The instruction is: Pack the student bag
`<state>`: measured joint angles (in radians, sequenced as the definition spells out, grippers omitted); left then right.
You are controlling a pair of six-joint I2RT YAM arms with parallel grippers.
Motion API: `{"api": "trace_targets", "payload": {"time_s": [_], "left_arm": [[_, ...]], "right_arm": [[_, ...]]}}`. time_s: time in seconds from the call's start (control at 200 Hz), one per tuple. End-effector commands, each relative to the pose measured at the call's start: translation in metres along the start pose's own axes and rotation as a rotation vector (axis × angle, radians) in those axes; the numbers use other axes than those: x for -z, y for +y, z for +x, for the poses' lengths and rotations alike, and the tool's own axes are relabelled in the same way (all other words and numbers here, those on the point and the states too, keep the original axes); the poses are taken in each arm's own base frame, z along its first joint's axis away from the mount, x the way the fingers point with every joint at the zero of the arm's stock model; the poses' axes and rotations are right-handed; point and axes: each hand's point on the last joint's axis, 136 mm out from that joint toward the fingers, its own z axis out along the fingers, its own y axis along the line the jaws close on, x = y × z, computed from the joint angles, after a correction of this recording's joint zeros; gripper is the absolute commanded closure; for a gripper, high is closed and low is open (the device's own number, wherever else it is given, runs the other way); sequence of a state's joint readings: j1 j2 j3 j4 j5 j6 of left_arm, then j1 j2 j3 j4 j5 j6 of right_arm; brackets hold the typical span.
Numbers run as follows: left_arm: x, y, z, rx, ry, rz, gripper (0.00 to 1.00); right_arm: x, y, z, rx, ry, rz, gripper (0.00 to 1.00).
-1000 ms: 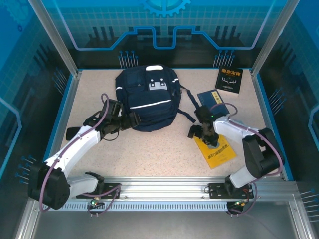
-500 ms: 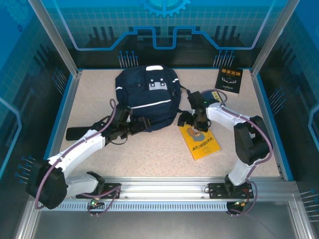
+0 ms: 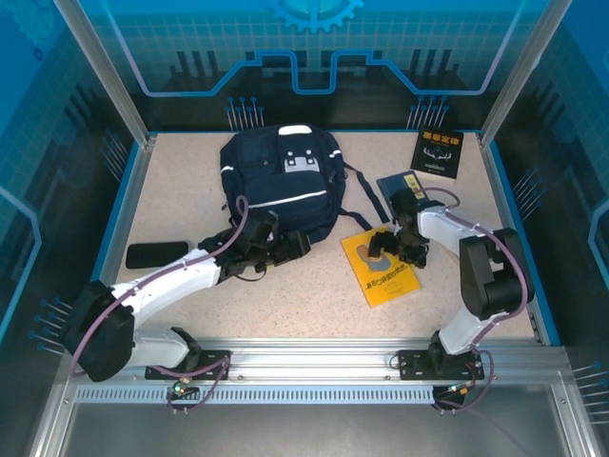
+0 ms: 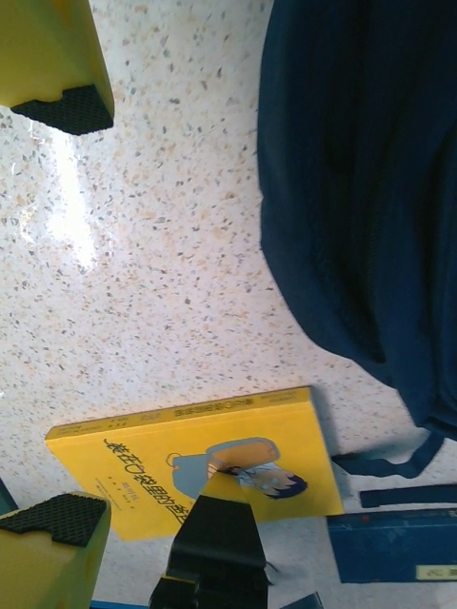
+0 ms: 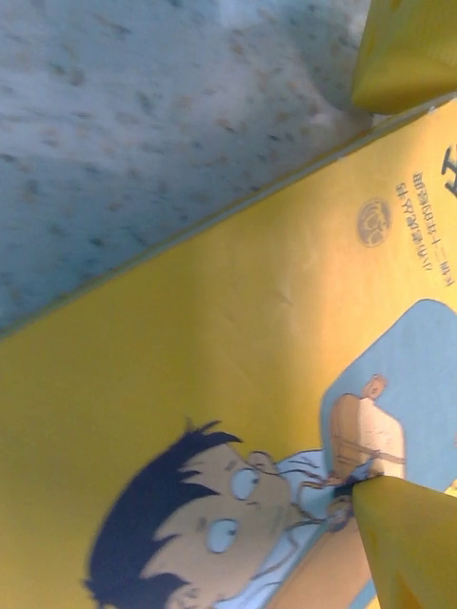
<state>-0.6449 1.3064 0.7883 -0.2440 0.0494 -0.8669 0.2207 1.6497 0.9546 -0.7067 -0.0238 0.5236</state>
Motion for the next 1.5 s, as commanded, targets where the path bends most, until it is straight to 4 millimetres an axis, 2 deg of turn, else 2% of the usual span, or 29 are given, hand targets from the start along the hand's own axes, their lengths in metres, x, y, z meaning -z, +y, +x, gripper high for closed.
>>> {"api": "trace_targets", "payload": {"time_s": [0.0, 0.03, 0.055, 0.21, 0.305, 0.385, 0.52, 0.66, 0.825, 1.031, 1.191, 1.466, 1.496], "left_arm": [[-0.001, -0.019, -0.004, -0.027, -0.031, 0.022, 0.01], [-0.002, -0.021, -0.003, -0.038, -0.037, 0.016, 0.01], [-0.003, -0.022, -0.002, -0.045, -0.037, 0.013, 0.01], [-0.016, -0.033, 0.008, -0.061, -0.005, 0.015, 0.03], [-0.028, -0.039, 0.022, -0.086, 0.042, 0.001, 0.07], [-0.04, -0.045, 0.032, -0.109, 0.083, -0.02, 0.11], [-0.059, -0.051, 0.045, -0.147, 0.119, -0.065, 0.19], [-0.079, -0.051, 0.051, -0.163, 0.14, -0.109, 0.31], [-0.1, -0.053, 0.055, -0.175, 0.176, -0.134, 0.36], [-0.122, -0.045, 0.064, -0.234, 0.24, -0.219, 0.43], [-0.128, -0.034, 0.069, -0.255, 0.246, -0.269, 0.47], [-0.138, -0.021, 0.081, -0.315, 0.283, -0.355, 0.5], [-0.139, -0.02, 0.082, -0.326, 0.285, -0.37, 0.51]], "right_arm": [[0.003, 0.014, 0.026, -0.027, 0.061, -0.125, 0.03], [0.007, 0.022, 0.026, -0.026, 0.06, -0.166, 0.03], [0.003, 0.023, 0.038, -0.031, 0.091, -0.186, 0.04], [0.003, 0.054, 0.065, -0.033, 0.177, -0.329, 0.06], [0.001, 0.066, 0.073, -0.016, 0.194, -0.36, 0.07], [-0.001, 0.062, 0.07, -0.009, 0.18, -0.329, 0.08], [-0.001, 0.043, 0.061, 0.014, 0.127, -0.206, 0.1], [0.004, 0.031, 0.053, 0.03, 0.079, -0.145, 0.12], [0.005, 0.025, 0.05, 0.028, 0.064, -0.128, 0.18], [0.004, 0.028, 0.045, 0.035, 0.07, -0.138, 0.27], [0.001, 0.033, 0.044, 0.045, 0.085, -0.158, 0.34], [0.002, 0.034, 0.044, 0.051, 0.093, -0.162, 0.38], [0.003, 0.037, 0.045, 0.057, 0.096, -0.179, 0.42]]}}
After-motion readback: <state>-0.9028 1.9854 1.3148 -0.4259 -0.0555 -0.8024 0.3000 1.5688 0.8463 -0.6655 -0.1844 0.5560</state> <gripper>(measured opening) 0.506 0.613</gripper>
